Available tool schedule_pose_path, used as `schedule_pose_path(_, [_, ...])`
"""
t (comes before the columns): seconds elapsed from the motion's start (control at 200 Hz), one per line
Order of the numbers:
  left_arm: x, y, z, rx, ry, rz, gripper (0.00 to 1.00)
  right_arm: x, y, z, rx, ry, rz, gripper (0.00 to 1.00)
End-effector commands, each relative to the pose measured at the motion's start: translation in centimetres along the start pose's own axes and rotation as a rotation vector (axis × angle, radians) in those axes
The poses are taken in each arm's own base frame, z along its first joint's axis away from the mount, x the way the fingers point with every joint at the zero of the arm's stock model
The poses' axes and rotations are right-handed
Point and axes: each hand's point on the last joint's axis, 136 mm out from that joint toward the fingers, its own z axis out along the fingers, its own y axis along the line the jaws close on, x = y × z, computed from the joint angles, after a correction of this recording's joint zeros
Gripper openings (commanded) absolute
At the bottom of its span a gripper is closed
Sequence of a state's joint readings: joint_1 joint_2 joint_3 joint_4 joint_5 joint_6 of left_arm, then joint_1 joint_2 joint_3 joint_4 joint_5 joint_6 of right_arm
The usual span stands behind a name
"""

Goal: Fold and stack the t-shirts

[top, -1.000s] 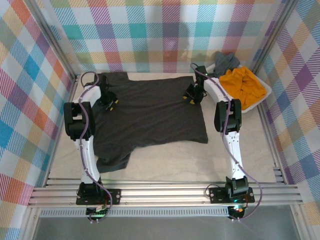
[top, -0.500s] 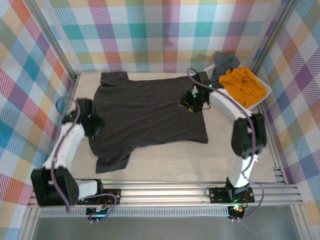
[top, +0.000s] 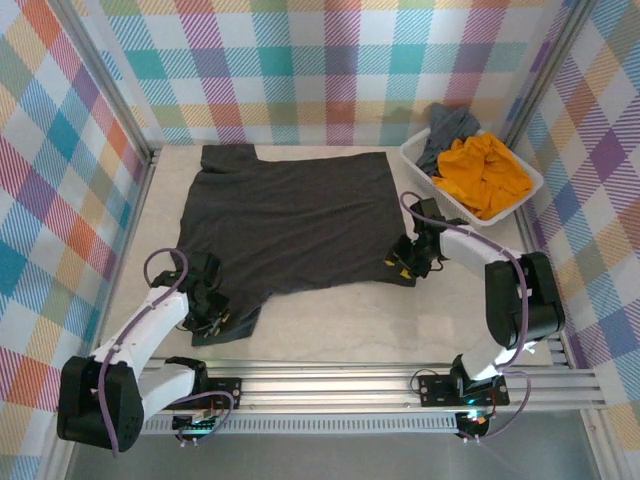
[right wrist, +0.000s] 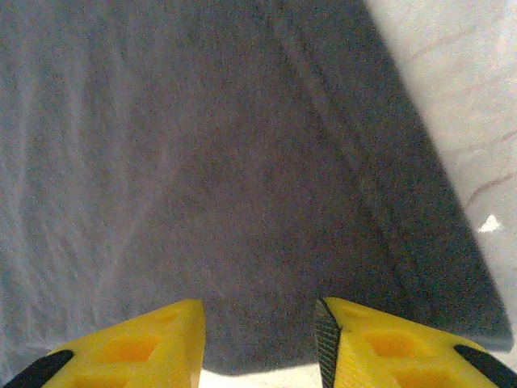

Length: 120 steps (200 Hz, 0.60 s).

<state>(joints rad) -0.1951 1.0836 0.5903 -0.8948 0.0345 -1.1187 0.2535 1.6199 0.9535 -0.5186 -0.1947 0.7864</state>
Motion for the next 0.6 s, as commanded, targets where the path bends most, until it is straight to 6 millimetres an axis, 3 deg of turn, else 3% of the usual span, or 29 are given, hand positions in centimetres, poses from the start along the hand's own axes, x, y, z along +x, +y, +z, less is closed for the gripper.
schedule_pose_path(0.0, [0.3,-0.4,0.1,0.018,-0.029,-0.017,0.28,-1.8,-0.5,0.6,0.021,-0.030,0.009,0.41])
schedule_pose_path(0.14, [0.3,-1.3,-0.8,0.060,-0.053,-0.015,0.31,-2.6,-1.1,1.6,0.073,-0.001,0.008,0.40])
schedule_pose_path(0.285, [-0.3,-2.2,-1.8,0.079,-0.077,-0.004,0.33,-3.1,-3.4,2.9,0.149,0.047,0.056,0.38])
schedule_pose_path(0.41, [-0.3,-2.6,-2.4,0.091,-0.076,0.009,0.32,-5.5,-4.7,2.1,0.190,-0.001,0.060,0.37])
schedule_pose_path(0.595, [-0.1,-0.9,-2.9,0.042,-0.084,0.068,0.32,-9.5,-3.4,1.3,0.199,-0.051,-0.023,0.36])
